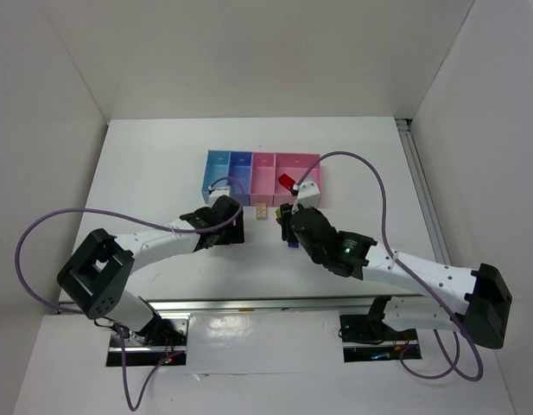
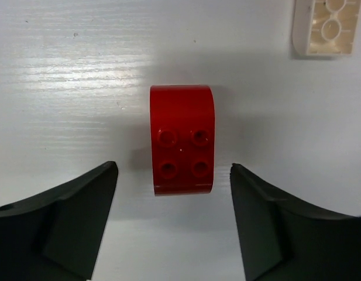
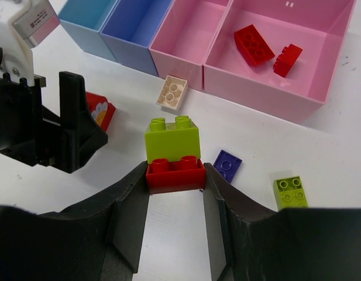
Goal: Sort the legos into containers by color
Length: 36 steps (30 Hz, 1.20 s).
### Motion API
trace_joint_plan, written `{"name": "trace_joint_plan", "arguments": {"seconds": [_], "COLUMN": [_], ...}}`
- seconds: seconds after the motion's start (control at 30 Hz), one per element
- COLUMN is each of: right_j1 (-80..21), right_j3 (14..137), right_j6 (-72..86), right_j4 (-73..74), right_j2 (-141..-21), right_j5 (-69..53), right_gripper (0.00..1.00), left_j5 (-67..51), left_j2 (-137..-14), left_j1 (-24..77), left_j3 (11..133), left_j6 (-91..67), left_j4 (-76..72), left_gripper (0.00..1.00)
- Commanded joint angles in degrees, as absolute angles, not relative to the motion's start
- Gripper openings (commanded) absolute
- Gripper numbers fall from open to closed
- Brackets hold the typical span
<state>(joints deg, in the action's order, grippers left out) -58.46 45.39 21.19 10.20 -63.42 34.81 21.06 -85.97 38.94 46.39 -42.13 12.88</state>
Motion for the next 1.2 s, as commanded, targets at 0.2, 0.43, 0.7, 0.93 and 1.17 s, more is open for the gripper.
{"name": "trace_joint_plan", "arguments": {"seconds": [0.2, 0.43, 0.7, 0.93, 1.17], "right_j1": [-58.18, -52.05, -41.41, -27.96, -27.06], "right_j3": [44.82, 44.74, 47.55, 45.35, 46.49], "right_j6": [20.39, 15.83, 14.24, 18.19, 16.44], "right_j4": [10.02, 9.32, 9.59, 1.85, 2.1], "right_j2": [-59.69, -55.46, -53.0, -51.15, -53.43], "right_j5": [31.04, 6.54, -28.32, -54.62, -60.74], "right_gripper": [0.0, 0.0, 0.0, 0.0, 0.0], "left_j5": [17.86, -3.93, -33.55, -55.59, -62.84], "left_j2": [-76.65, -72.52, -65.05, -62.58, -68.37], "left_j1": [39.46, 34.99, 30.68, 28.83, 29.44], "left_j3": [59.31, 66.53, 67.06, 65.21, 65.21], "left_j6": [-37.45, -25.14, -17.32, -8.1, -9.92], "left_j4": [24.77, 27.33, 25.66, 25.66, 20.67], "left_gripper": [0.9, 0.74, 0.83, 0.89, 0.92]}}
